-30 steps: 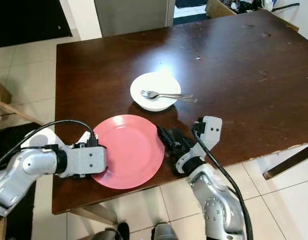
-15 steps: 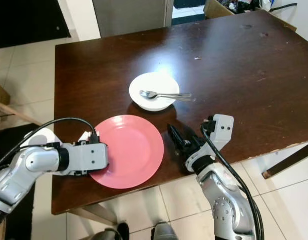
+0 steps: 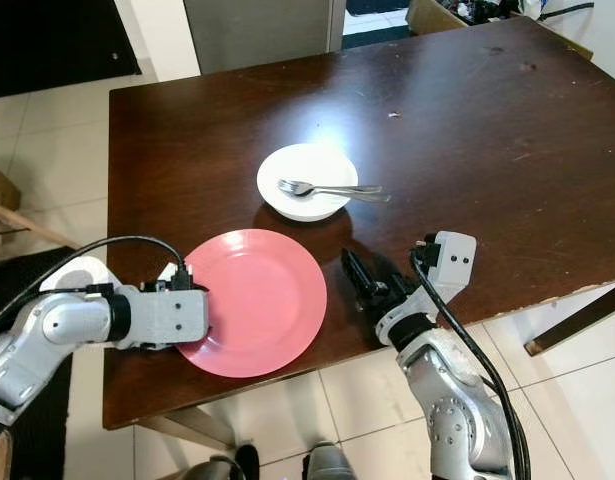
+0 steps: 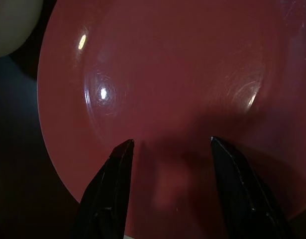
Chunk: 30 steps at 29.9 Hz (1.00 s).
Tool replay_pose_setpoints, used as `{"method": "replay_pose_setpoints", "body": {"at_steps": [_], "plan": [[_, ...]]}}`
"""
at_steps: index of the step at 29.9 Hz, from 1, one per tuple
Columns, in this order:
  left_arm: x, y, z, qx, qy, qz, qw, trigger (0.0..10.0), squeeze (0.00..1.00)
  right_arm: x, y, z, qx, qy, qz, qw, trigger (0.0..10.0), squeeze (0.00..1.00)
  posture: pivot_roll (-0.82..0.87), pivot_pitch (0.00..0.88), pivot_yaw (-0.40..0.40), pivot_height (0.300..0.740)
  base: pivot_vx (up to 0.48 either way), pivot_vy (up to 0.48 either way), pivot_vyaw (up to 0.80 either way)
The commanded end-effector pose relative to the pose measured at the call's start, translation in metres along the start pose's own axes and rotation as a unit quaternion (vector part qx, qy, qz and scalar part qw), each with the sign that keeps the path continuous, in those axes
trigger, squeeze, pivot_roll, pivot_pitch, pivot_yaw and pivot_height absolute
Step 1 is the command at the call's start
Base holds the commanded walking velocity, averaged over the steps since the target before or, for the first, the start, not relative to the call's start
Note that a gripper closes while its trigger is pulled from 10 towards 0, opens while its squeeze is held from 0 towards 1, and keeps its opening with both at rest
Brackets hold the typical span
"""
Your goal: Setting the table
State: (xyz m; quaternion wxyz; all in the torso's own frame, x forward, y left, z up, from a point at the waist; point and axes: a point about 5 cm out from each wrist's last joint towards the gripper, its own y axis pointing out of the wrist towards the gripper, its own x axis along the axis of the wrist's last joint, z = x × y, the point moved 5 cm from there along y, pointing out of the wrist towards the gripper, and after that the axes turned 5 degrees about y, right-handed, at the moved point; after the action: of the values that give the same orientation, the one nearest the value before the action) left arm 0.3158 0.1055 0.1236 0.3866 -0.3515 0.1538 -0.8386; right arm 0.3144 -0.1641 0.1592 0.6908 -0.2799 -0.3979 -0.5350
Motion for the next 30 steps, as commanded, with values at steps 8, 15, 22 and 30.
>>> {"method": "replay_pose_setpoints", "body": {"at_steps": [8,15,22,30], "plan": [[-0.015,-0.008,0.0,-0.007,0.013,0.037,0.999,10.0,0.0,-0.003,0.0,0.002,0.006,0.011,0.004,1.0,10.0,0.0,-0.21,0.165,0.13,0.74,0.0,0.0,0.0],[0.0,-0.018,0.028,0.031,-0.011,0.007,0.999,10.0,0.0,-0.001,0.001,0.004,0.009,0.011,-0.001,1.0,10.0,0.0,-0.2,0.16,0.132,0.74,0.0,0.0,0.0],[0.016,-0.031,0.053,0.069,-0.147,-0.069,0.984,10.0,0.0,-0.002,0.002,0.006,0.011,0.011,-0.001,1.0,10.0,0.0,-0.2,0.158,0.133,0.74,0.0,0.0,0.0],[0.002,-0.076,0.047,0.008,-0.117,-0.064,0.991,10.0,0.0,-0.003,0.002,0.005,0.011,0.013,0.0,1.0,10.0,0.0,-0.18,0.148,0.131,0.74,0.0,0.0,0.0]]}}
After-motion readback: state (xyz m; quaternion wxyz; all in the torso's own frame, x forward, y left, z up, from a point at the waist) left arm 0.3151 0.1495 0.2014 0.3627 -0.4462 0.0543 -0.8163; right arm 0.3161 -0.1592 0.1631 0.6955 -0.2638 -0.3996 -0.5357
